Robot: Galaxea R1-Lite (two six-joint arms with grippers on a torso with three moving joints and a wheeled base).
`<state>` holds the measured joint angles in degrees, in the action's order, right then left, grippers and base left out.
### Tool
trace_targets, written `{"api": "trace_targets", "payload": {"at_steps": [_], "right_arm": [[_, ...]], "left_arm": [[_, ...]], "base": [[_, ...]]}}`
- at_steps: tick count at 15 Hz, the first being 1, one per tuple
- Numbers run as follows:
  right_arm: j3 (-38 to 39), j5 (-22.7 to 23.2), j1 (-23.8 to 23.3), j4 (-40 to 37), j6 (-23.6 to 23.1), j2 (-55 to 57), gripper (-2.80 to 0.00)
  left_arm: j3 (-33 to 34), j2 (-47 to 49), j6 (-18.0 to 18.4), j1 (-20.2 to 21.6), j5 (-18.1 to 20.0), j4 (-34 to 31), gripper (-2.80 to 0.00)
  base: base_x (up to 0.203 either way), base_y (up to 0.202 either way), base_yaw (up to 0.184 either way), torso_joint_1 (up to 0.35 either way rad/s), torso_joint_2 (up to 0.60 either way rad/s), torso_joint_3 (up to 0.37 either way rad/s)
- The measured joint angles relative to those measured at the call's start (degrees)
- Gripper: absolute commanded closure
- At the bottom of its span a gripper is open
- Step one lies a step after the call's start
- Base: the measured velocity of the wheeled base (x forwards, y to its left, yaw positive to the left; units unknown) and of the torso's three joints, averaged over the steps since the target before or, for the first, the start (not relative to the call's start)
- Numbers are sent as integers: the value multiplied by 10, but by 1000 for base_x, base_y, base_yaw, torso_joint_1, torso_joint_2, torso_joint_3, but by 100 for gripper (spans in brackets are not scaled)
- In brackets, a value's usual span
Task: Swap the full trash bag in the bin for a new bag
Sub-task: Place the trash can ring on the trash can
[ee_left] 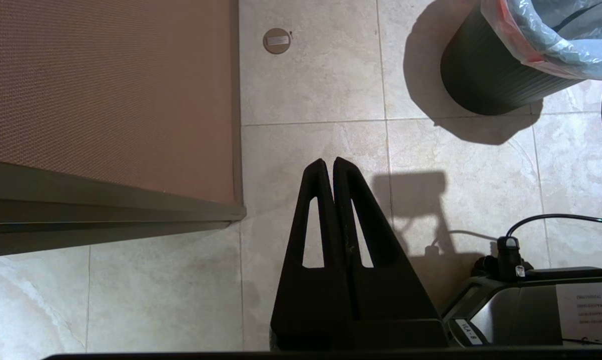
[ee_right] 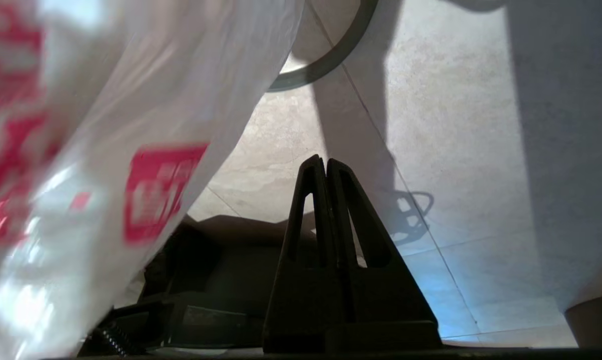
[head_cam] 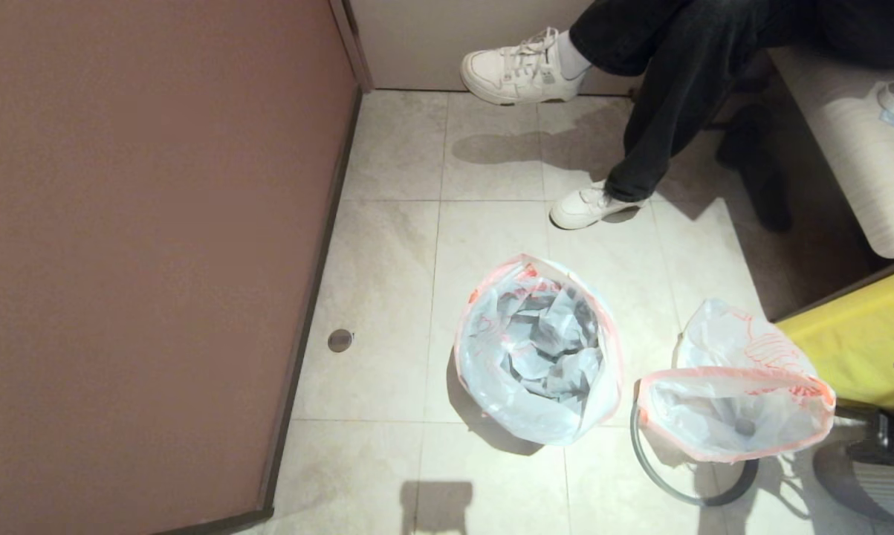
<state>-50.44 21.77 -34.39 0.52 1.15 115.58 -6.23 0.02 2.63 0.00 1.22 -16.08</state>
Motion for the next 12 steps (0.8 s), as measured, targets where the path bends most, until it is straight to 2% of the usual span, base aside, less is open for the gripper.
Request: {"api": "trace_targets", "payload": {"at_steps": [3,6,12], "right_arm": [[-116,2,-1,-8,-3,104,0],[-241,1,-2,-48,-26,204,0],[-343,-9,14,-72,-52,329,0]], "left_arm": [[0,0,0,0,0,0,0],[0,0,-1,0,0,0,0],[0,0,0,0,0,0,0]], "base": [[0,0,0,0,0,0],[0,0,0,0,0,0],[0,0,0,0,0,0]]}}
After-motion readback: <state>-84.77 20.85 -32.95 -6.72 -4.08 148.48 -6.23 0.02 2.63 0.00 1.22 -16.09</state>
